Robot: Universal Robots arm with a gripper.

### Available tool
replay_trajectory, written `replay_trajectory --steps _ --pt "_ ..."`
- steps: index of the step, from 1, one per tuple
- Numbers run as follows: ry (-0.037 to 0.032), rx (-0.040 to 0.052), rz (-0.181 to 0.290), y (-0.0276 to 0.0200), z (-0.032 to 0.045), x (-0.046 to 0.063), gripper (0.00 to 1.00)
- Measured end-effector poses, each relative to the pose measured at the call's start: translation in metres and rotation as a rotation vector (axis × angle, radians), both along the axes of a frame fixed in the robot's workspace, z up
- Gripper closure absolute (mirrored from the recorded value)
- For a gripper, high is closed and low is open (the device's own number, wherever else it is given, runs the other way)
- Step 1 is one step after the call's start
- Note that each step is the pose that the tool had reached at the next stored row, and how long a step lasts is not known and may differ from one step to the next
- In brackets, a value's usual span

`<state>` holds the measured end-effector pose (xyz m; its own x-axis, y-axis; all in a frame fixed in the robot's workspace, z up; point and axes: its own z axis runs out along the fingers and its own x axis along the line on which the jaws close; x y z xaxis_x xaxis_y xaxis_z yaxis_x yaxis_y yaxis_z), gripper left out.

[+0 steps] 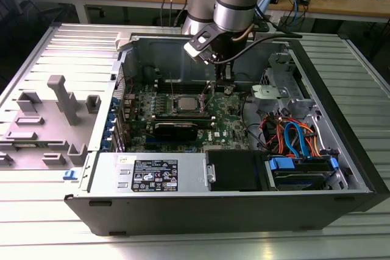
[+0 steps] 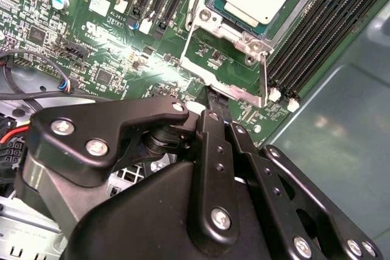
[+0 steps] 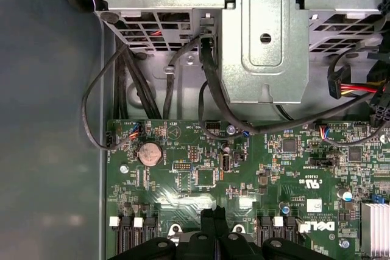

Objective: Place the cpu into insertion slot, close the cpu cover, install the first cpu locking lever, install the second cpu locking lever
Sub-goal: 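Close the cpu cover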

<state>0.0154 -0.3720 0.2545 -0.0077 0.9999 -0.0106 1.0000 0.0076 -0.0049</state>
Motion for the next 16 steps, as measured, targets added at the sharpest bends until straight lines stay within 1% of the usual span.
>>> replay_trajectory --steps 16 --pt "0.0000 0.0000 0.000 0.0000 -0.0001 -0.0033 0.89"
